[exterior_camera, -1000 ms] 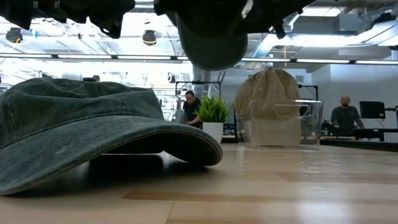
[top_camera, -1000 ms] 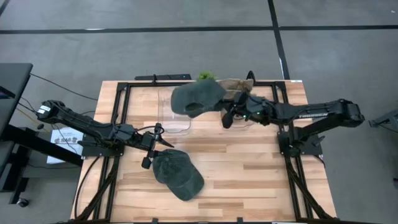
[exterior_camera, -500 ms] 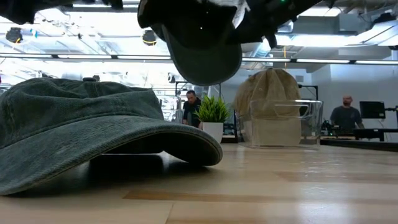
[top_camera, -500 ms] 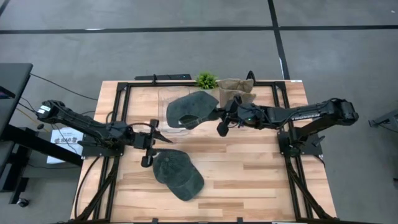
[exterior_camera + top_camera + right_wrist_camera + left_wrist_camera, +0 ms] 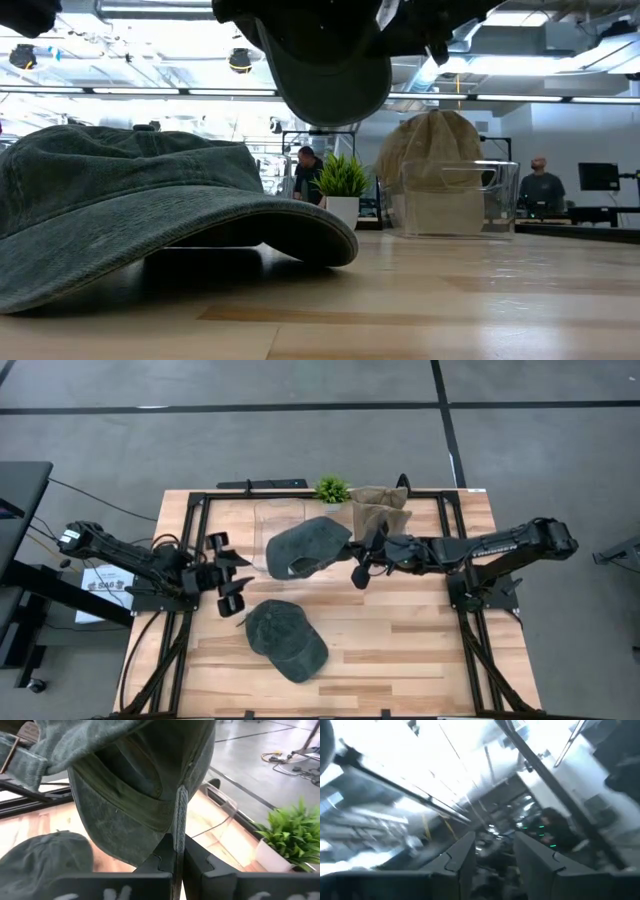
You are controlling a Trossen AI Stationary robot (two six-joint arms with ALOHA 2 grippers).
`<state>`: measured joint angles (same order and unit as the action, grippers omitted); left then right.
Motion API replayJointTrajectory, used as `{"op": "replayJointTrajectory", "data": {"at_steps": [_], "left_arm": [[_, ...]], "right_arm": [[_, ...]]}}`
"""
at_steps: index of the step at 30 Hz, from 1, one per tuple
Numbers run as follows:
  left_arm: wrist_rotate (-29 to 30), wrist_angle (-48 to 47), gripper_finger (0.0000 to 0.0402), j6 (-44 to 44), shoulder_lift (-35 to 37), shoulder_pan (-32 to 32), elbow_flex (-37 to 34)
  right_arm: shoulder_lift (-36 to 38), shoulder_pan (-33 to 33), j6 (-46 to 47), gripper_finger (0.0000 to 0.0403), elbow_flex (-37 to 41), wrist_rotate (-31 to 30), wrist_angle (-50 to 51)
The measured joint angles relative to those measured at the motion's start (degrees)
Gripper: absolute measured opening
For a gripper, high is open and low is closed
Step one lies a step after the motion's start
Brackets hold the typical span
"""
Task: Pick & Place hat
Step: Put the right black cap into the left transparent container
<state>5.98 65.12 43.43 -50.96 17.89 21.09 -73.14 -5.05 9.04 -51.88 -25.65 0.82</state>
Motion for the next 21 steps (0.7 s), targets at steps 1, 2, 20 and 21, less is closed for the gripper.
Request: {"op": "replayJointTrajectory", "data": {"at_steps": [1,2,20,21], "left_arm": [[0.0,0.0,0.0133,2.3,0.0,0.0,0.5],[0.2,0.0,0.0133,4.3,-0.1,0.0,1.3],[11.7,-0.2,0.0133,26.7,-18.1,-1.6,23.6],[12.0,-0.5,0.0133,26.4,-19.3,-1.8,23.9]], "right_arm": [[0.0,-0.3,0.0,0.0000,0.0,0.0,0.0],[0.0,-0.7,0.0,0.0000,0.0,0.0,0.0],[0.0,-3.3,0.2,0.0000,0.0,0.0,-1.3],[0.0,-3.3,0.2,0.0000,0.0,0.1,-1.3]]}}
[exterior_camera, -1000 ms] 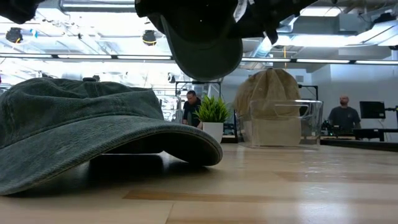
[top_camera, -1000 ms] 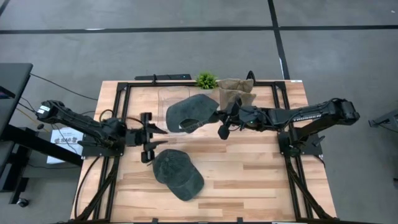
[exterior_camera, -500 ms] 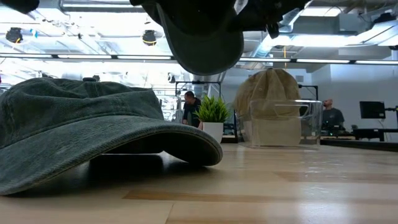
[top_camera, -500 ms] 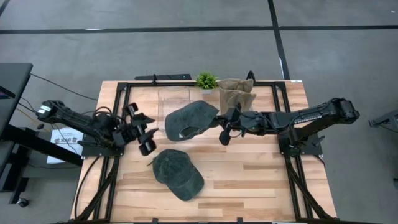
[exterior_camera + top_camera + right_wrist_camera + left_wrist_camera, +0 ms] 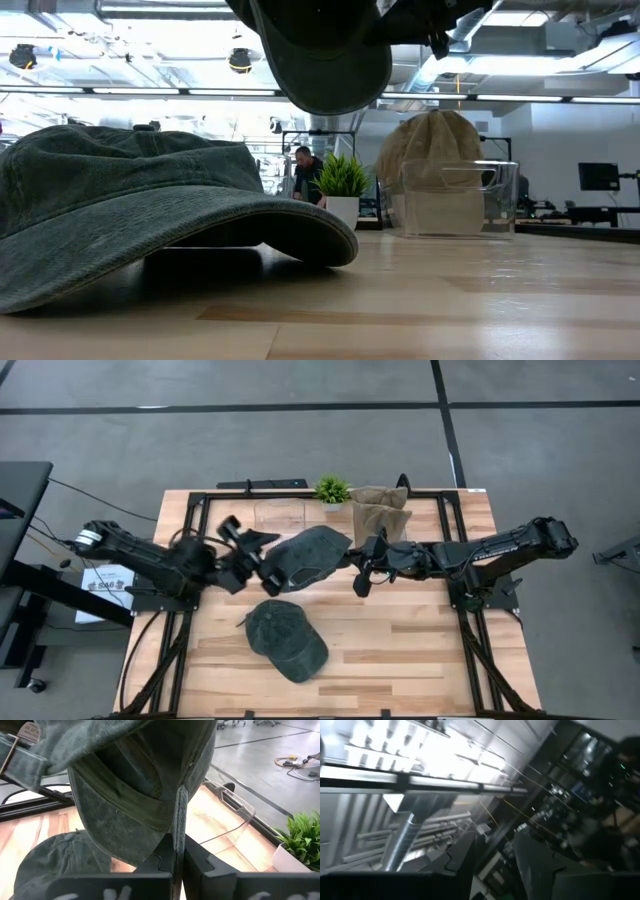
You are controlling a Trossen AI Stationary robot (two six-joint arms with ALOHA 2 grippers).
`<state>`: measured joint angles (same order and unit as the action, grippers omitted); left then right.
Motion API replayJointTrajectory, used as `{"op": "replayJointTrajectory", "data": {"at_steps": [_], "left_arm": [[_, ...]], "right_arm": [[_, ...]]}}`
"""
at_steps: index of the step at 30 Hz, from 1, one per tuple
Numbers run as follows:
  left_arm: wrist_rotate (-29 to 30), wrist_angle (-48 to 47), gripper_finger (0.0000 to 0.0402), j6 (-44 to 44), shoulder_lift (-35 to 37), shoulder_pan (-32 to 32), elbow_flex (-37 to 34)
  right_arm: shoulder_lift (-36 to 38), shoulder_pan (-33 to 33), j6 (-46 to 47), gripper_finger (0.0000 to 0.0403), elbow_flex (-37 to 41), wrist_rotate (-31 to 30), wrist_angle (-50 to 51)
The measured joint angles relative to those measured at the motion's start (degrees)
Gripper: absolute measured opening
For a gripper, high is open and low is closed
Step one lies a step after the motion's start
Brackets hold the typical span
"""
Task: Pick & Place hat
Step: Put the right black cap into the left transparent container
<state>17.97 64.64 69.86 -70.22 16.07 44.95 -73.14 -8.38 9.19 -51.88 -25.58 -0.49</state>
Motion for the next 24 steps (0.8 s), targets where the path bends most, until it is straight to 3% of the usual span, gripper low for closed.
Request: {"op": "replayJointTrajectory", "data": {"at_steps": [8,24], "left_arm": [[0.0,-0.1,0.0133,1.3,-5.6,-5.0,0.4],[1.7,-0.2,0.0133,-1.9,-7.3,-16.2,4.3]], "right_arm": [[0.0,-1.3,-0.2,0.0000,0.0,0.1,-0.2],[0.0,-7.0,-2.5,0.0000,0.0,-2.0,-3.4]]}}
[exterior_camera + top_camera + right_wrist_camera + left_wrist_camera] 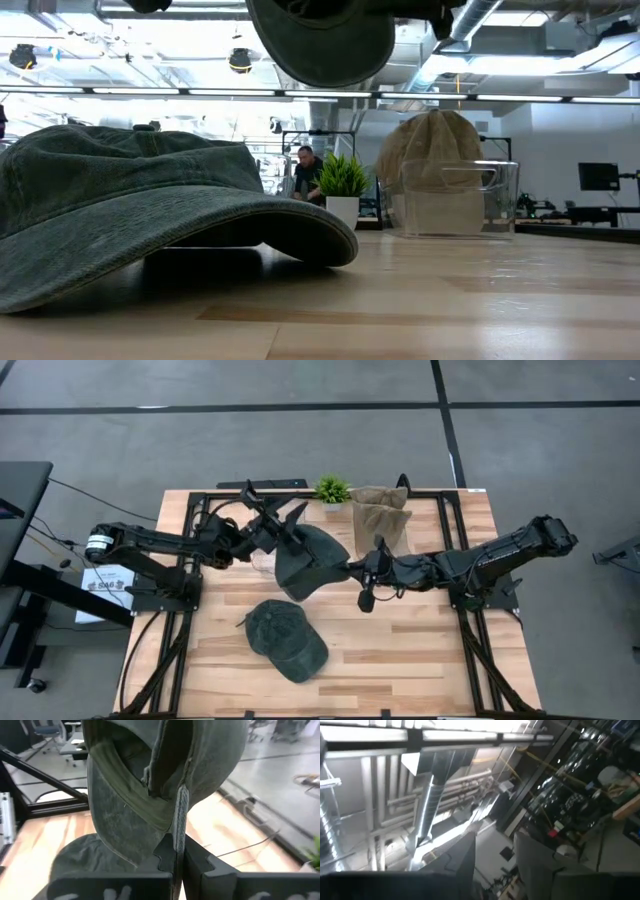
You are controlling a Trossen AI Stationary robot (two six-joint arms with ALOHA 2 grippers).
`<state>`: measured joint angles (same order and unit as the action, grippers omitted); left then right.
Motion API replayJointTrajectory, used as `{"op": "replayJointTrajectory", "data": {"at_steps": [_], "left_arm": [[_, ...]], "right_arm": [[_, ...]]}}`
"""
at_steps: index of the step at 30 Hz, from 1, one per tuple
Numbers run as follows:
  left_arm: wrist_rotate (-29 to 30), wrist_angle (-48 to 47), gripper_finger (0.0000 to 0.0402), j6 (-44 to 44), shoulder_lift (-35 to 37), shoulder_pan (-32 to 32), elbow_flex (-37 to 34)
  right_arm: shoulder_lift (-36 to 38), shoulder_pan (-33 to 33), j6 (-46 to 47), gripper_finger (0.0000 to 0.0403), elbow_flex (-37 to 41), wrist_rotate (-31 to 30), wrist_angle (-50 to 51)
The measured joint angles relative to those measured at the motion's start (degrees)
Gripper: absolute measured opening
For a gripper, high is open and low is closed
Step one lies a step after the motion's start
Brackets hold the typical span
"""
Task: Pick & Place hat
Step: Put the right black cap into the left transparent container
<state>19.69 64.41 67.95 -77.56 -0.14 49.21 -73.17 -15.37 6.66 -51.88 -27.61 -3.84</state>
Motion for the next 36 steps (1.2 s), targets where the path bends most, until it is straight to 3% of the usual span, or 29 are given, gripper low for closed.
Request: {"op": "replayJointTrajectory", "data": {"at_steps": [12,25,30,36], "left_arm": [[1.8,-9.6,0.0133,-5.1,0.0,2.2,0.0],[0.1,-6.0,0.0133,8.1,3.6,6.7,0.6],[0.4,-5.8,0.0133,7.6,5.0,6.1,2.2],[-1.6,-6.0,0.0133,0.7,3.9,6.1,2.6]], "right_arm": [[0.2,-1.4,-3.8,0.0000,0.0,-8.7,-2.1],[0.4,0.5,-2.1,0.0000,0.0,-7.9,-0.5],[0.3,0.2,-1.7,0.0000,0.0,-6.8,-0.5],[0.3,0.2,-2.0,0.0000,0.0,-6.7,-1.5]]}}
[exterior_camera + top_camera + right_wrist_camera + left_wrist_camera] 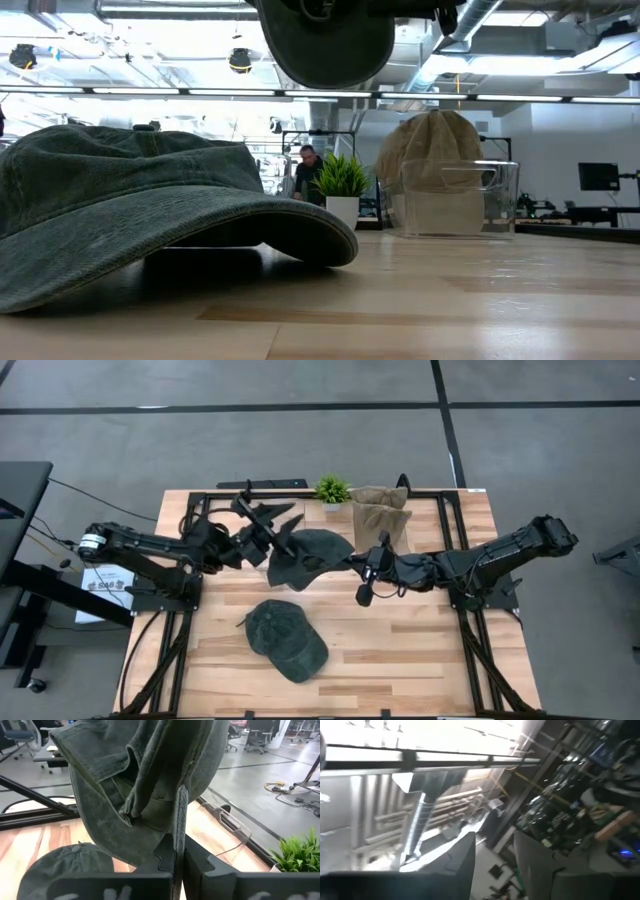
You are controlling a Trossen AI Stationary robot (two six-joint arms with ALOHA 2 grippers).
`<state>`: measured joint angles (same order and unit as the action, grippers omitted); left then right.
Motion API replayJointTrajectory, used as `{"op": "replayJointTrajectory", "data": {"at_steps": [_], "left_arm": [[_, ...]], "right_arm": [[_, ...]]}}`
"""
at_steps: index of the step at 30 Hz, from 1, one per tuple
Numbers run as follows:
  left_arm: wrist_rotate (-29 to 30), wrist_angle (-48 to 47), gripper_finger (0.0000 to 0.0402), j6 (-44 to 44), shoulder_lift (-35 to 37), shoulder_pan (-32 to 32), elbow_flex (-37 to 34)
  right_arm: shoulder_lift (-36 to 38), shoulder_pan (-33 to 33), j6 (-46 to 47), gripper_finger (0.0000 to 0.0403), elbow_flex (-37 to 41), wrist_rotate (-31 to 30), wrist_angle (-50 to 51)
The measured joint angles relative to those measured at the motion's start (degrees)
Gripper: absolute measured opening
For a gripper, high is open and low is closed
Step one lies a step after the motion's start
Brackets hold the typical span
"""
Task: Pick & Place hat
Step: Put the right black cap into the left transparent container
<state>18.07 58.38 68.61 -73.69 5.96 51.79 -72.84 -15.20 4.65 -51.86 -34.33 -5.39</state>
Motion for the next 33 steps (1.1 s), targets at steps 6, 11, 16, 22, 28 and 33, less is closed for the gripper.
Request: {"op": "replayJointTrajectory", "data": {"at_steps": [6,11,16,22,28,33], "left_arm": [[-6.4,0.0,0.0133,-1.5,-3.4,-1.0,0.0],[-6.4,0.1,0.0128,-1.4,-5.6,-3.2,2.0],[-6.0,0.1,0.0116,-1.4,-8.1,-6.3,4.3],[-6.0,0.2,0.0106,0.5,-10.3,-8.1,6.8],[-5.3,0.5,0.0106,2.9,-9.9,-7.3,7.6],[-0.1,-1.5,0.0106,1.7,-9.8,-5.1,7.6]], "right_arm": [[0.0,0.0,-0.1,0.0000,0.0,1.4,-0.7],[-0.4,-0.3,-0.2,0.0000,0.0,1.4,-1.1],[-1.6,-1.3,-0.6,0.0000,-0.1,1.8,-1.5],[-2.7,-2.1,-1.5,0.0000,0.0,1.7,-1.0],[-3.3,-2.2,-1.5,0.0000,0.0,1.2,-0.9],[-3.3,-1.9,-1.7,0.0000,0.0,1.2,-0.7]]}}
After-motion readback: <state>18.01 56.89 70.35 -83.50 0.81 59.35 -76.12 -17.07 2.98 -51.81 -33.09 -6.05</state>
